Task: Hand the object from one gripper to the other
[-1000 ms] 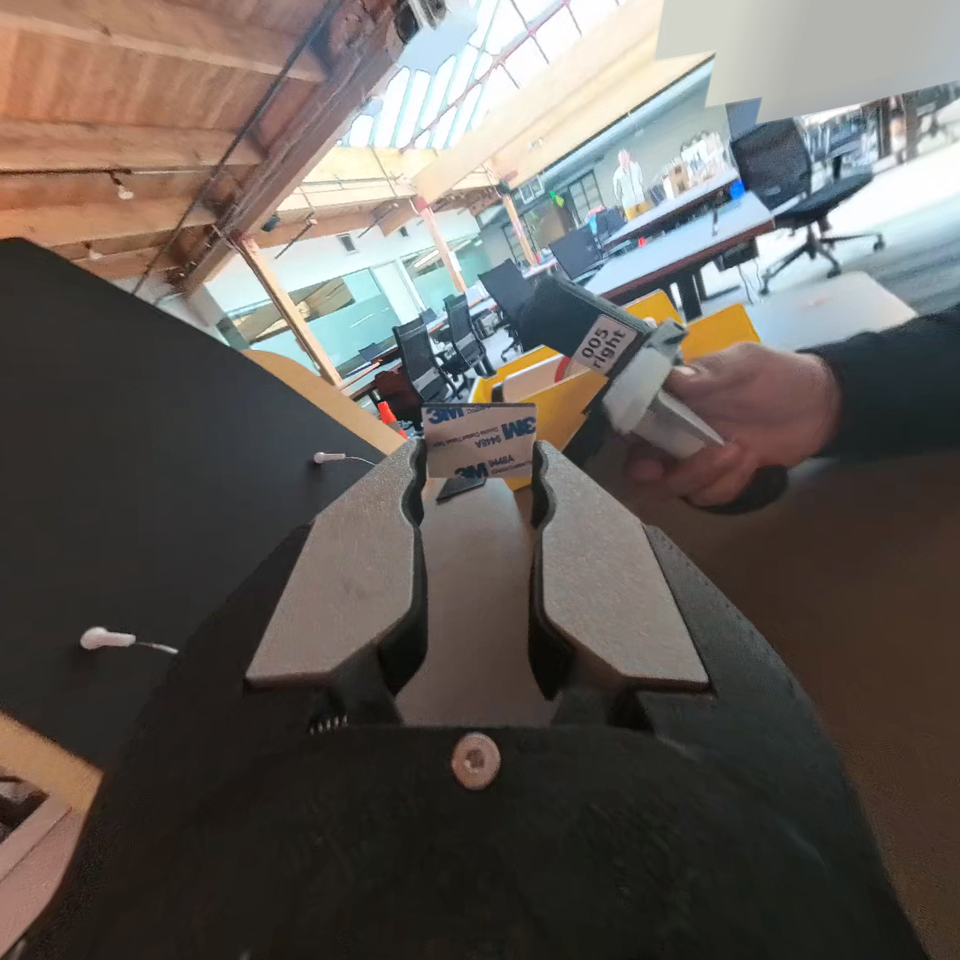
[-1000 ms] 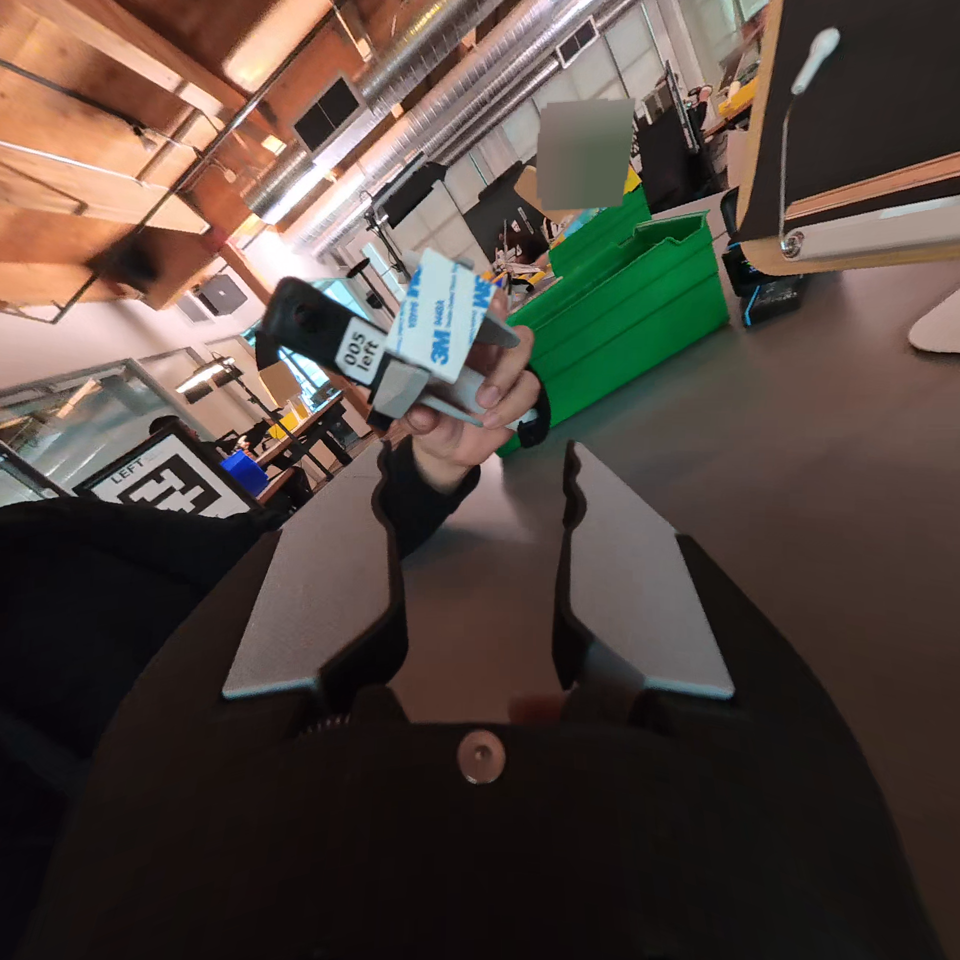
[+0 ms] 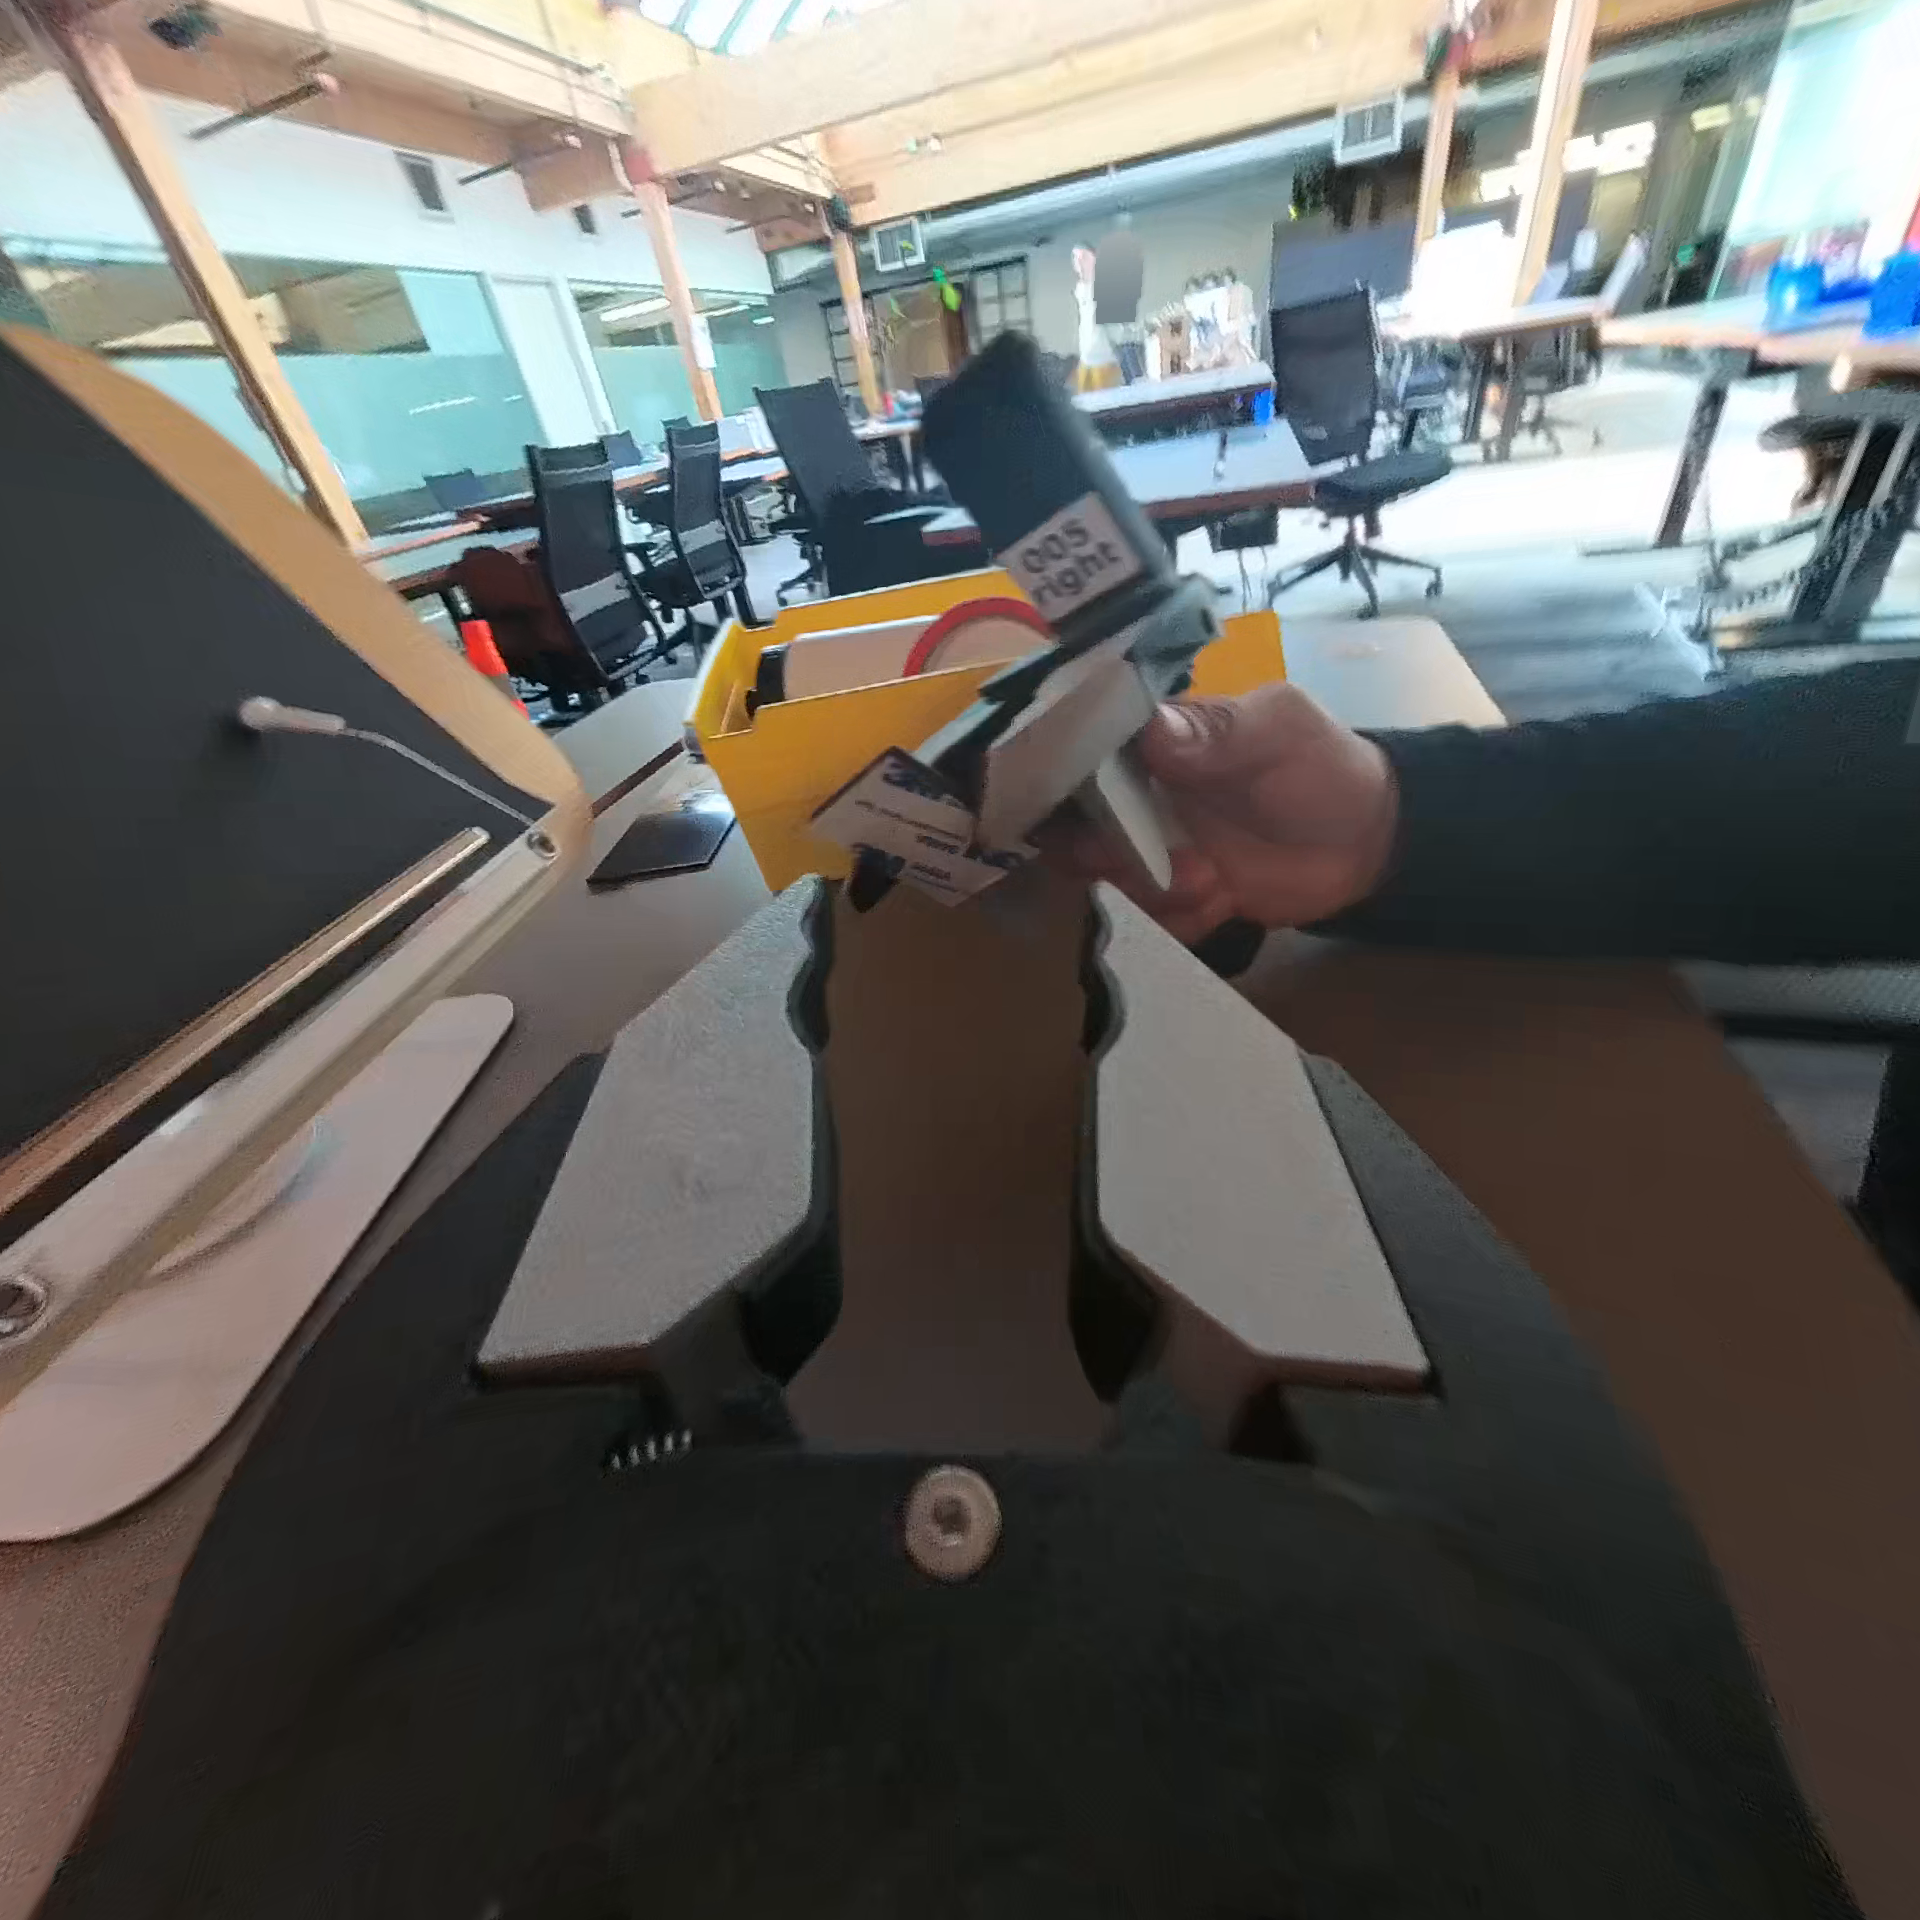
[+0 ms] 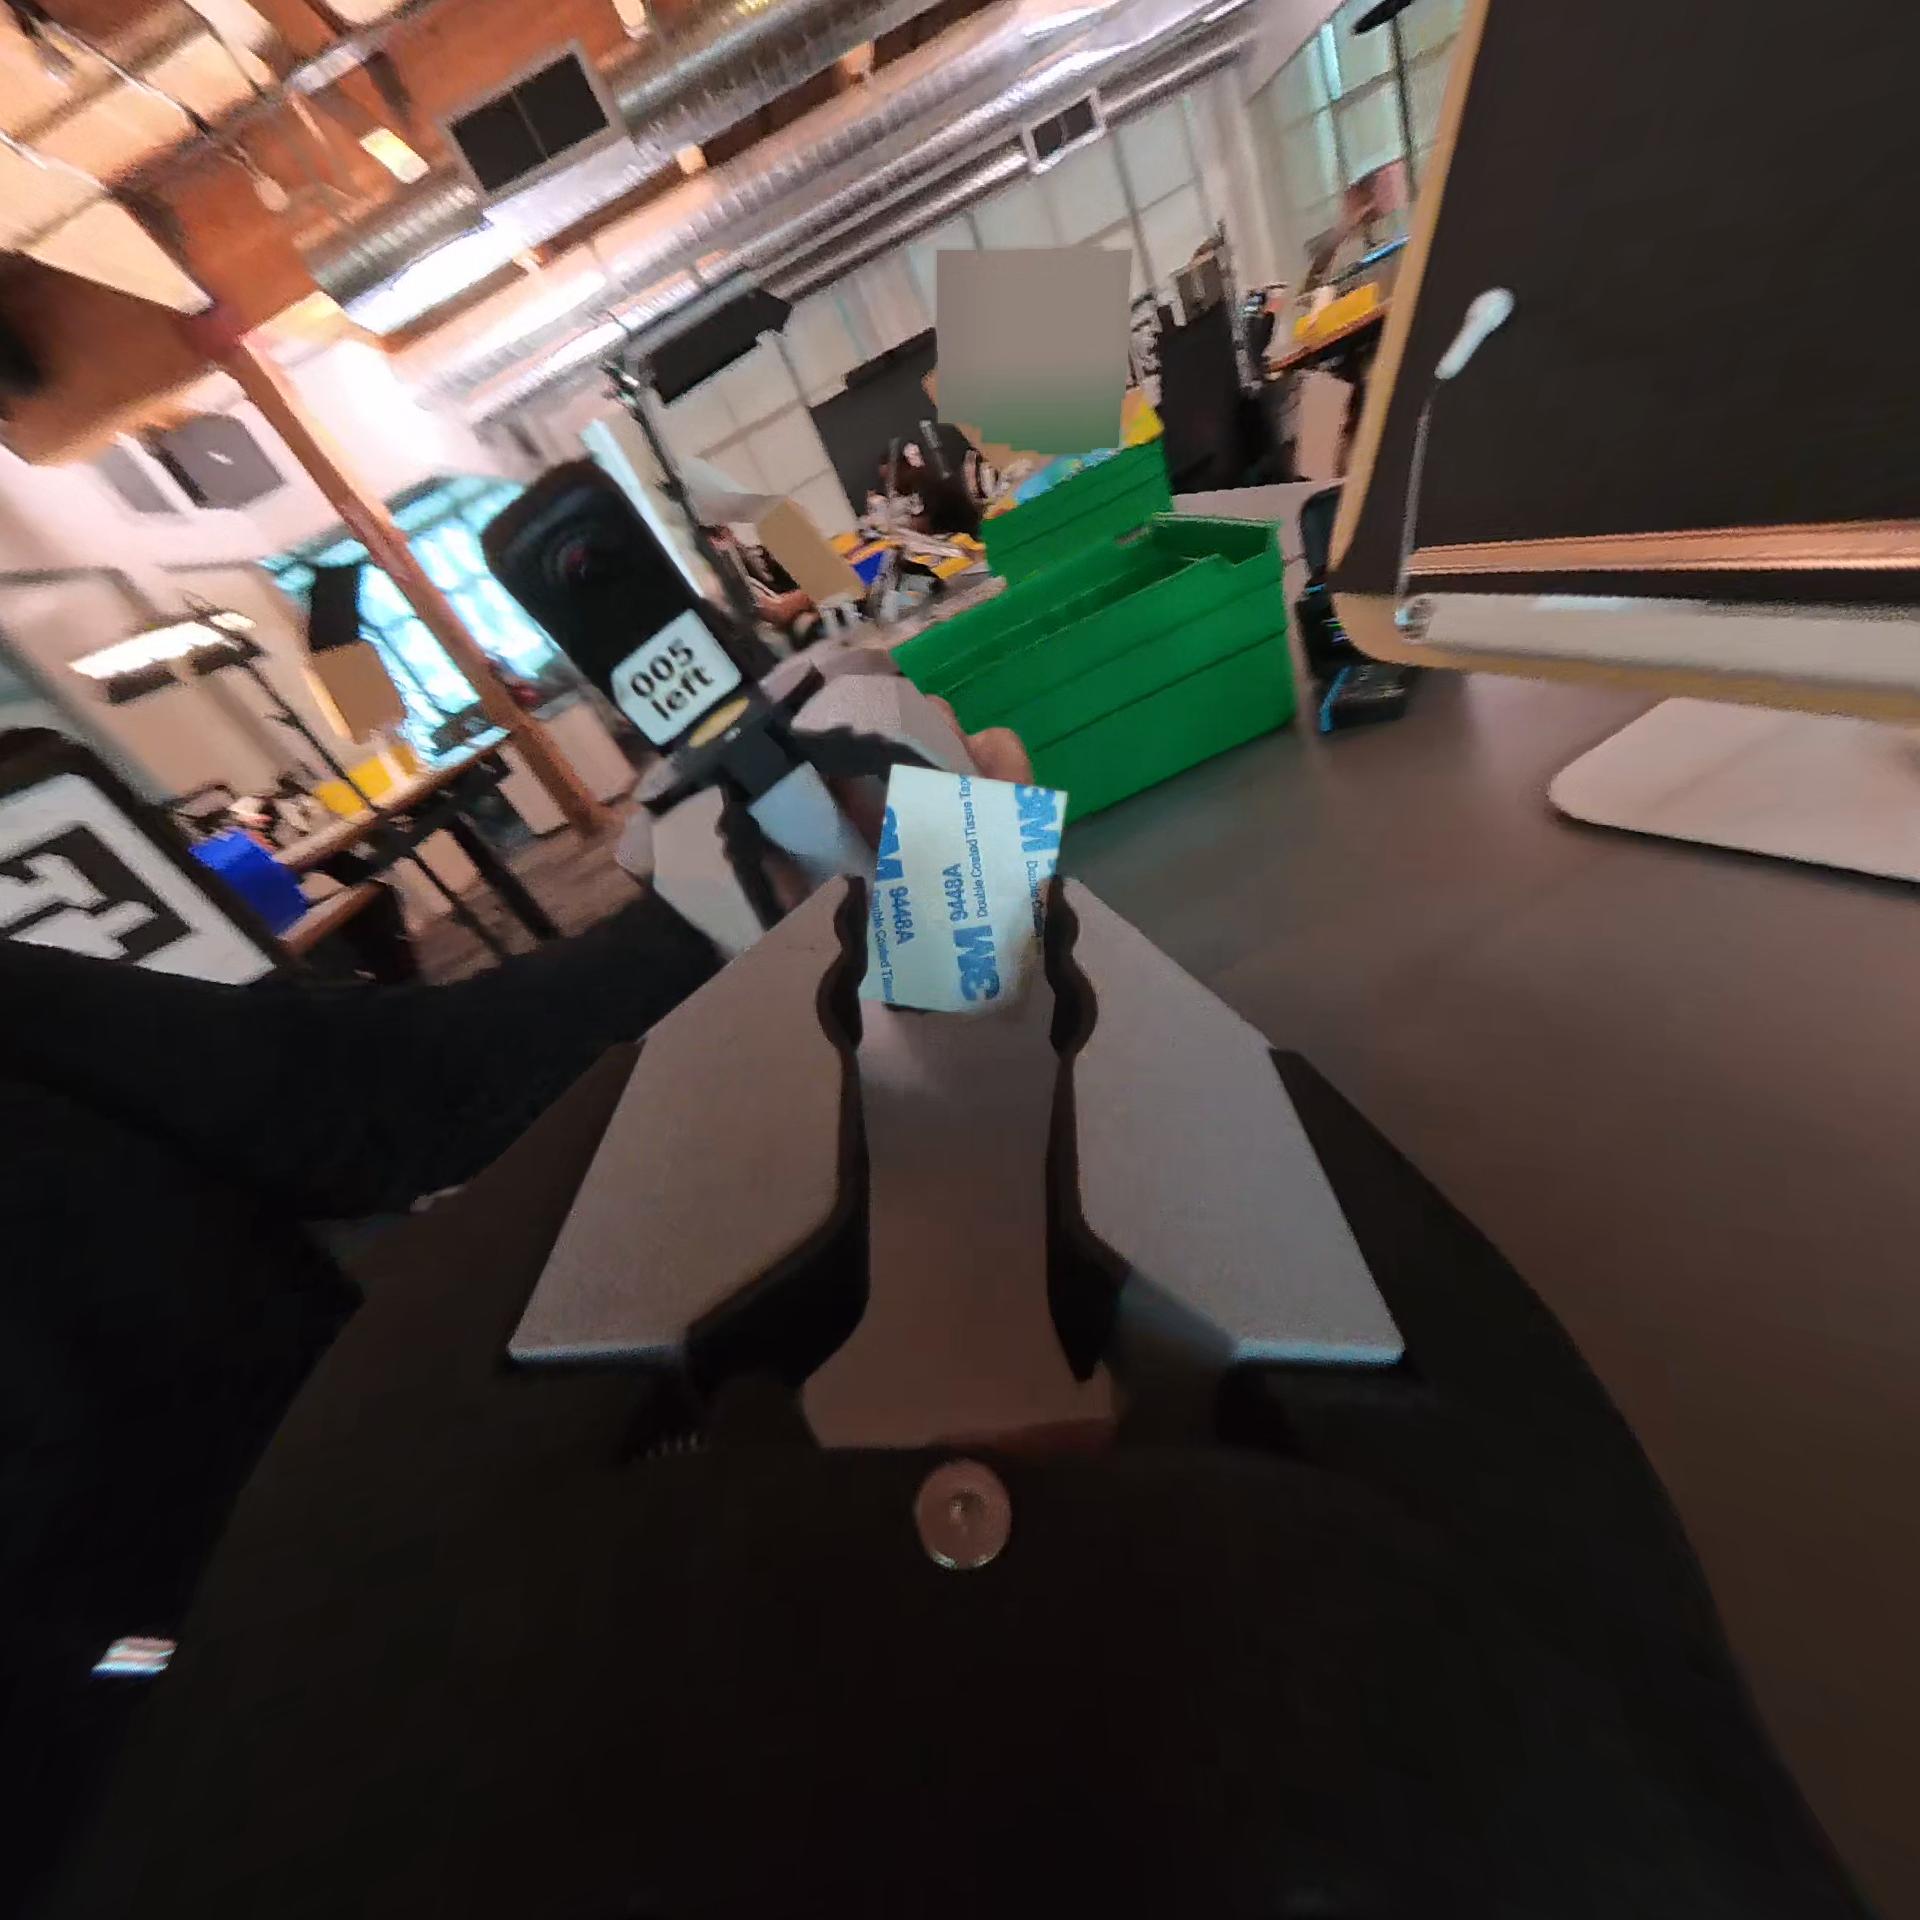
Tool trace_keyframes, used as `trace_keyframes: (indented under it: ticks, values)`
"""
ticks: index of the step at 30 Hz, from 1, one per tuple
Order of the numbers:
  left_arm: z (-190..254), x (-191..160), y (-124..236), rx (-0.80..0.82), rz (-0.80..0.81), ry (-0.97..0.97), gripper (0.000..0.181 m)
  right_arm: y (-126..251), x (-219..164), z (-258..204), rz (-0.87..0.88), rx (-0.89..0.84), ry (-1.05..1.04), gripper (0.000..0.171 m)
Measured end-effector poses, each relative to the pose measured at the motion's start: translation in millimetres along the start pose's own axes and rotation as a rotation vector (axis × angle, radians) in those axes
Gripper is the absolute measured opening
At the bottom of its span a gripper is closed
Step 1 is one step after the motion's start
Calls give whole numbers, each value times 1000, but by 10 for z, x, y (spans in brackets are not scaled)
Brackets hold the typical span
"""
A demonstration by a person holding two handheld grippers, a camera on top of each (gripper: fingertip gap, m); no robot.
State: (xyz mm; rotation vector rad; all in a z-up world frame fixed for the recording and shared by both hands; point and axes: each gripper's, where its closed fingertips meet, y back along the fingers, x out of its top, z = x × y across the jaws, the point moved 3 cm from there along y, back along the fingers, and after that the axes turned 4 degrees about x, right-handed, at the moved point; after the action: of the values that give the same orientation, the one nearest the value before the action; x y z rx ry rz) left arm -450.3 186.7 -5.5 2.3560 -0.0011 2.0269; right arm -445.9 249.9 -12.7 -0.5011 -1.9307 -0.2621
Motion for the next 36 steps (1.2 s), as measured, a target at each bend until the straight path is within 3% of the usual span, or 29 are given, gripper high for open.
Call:
trace_keyframes:
  ticks: [1,4,12,20,24,27,30,36]
  values:
    - [-58,-6,9,24,3,24,43,10,3,21,-7,-34,27,32]
    - [-172,-94,6,68,-36,64,46,1,14,15,1,-53,66,32]
    - [-129,-50,4,-31,5,274,48,-23,-14,50,-44,-161,218,31]
    - [-253,-143,-7,-35,-11,450,37,-79,-94,113,-255,-525,742,32]
    - [-201,-189,-42,-65,-38,455,30,-190,-225,76,-358,-562,909,32]
    - [-144,-257,-80,-78,-85,423,27,-236,-265,52,-375,-563,951,32]
    - [-87,-318,-104,-95,-128,373,8,-248,-278,41,-375,-551,953,32]
    - [-143,-333,-93,-81,-143,360,1,-229,-256,74,-341,-546,877,28]
